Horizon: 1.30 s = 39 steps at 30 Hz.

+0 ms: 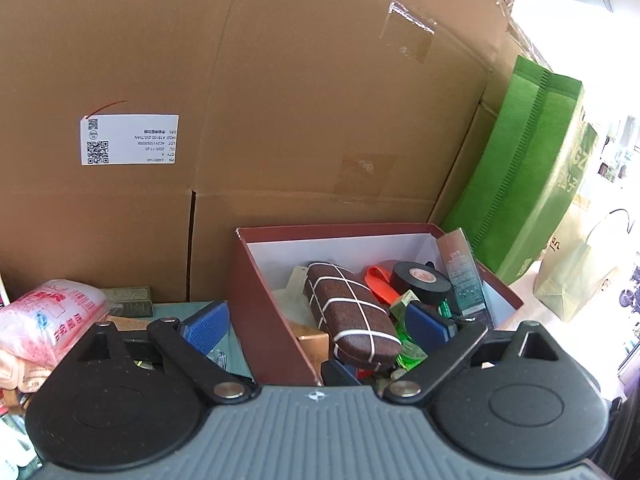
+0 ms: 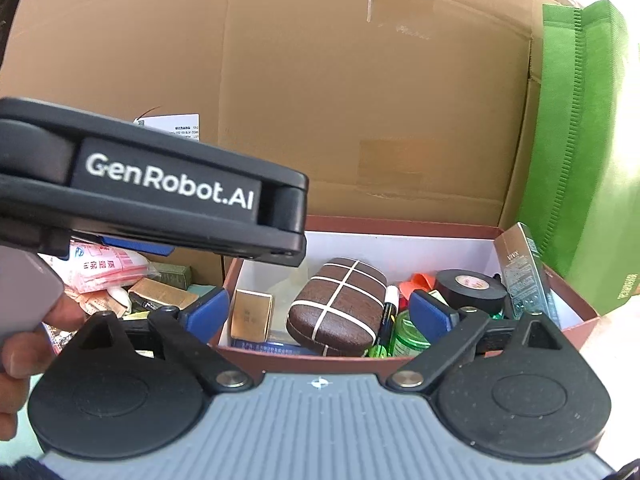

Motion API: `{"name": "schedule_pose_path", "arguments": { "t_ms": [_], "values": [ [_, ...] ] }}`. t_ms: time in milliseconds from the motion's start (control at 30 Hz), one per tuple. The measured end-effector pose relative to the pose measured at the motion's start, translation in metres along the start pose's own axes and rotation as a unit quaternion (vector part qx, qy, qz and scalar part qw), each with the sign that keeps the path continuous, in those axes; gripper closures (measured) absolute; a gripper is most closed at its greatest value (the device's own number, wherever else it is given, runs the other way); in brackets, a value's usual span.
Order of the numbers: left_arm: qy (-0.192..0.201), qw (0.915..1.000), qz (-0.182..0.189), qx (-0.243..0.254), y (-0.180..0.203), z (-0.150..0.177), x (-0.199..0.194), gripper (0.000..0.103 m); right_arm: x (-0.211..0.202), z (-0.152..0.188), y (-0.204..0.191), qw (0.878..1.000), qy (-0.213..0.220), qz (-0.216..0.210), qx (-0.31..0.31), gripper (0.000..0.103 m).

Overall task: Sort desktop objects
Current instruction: 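Withdraw both tools from the red-brown box back toward the pile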

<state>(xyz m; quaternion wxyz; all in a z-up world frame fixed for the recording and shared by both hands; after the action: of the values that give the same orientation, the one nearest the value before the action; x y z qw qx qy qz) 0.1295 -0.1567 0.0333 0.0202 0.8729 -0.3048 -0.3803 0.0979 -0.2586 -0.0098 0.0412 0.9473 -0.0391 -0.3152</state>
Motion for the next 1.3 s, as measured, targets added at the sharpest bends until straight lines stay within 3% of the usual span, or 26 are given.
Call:
{"name": "schedule_pose_path", "arguments": {
  "t_ms": [200, 800, 1067, 1300],
  "values": [
    [0.003, 0.9999, -0.009, 0.004, 0.004, 0.012, -0.012, 0.005, -0.013, 0.008, 0.000, 1.000, -0.004, -0.002, 0.001, 0.002],
    [0.019, 0.9996, -0.016, -0.015, -0.005, 0.052, -0.051, 0.005, -0.050, 0.029, -0.024, 1.000, -0.010, -0.021, -0.011, 0.002],
    [0.019, 0.9986, -0.031, -0.037, -0.025, 0.087, -0.067, 0.005, -0.055, 0.046, -0.048, 0.997, -0.015, -0.060, -0.036, 0.002],
    [0.017, 0.9960, -0.043, -0.077, -0.053, 0.116, -0.083, 0.005, -0.058, 0.057, -0.081, 0.991, -0.022, -0.120, -0.056, 0.002]
  ]
}}
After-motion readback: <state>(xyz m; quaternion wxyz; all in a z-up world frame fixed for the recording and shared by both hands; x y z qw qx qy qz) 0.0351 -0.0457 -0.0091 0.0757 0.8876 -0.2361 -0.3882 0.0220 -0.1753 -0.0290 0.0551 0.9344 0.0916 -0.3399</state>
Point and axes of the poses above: each gripper's, at about its wrist camera, not at the fingertips, and x roughly the way its jaws point, y to its right, z to its underside, the point moved 3 cm from there along x, roughly the way its jaws point, and after that the axes turned 15 degrees about -y, right-handed, at the moved point
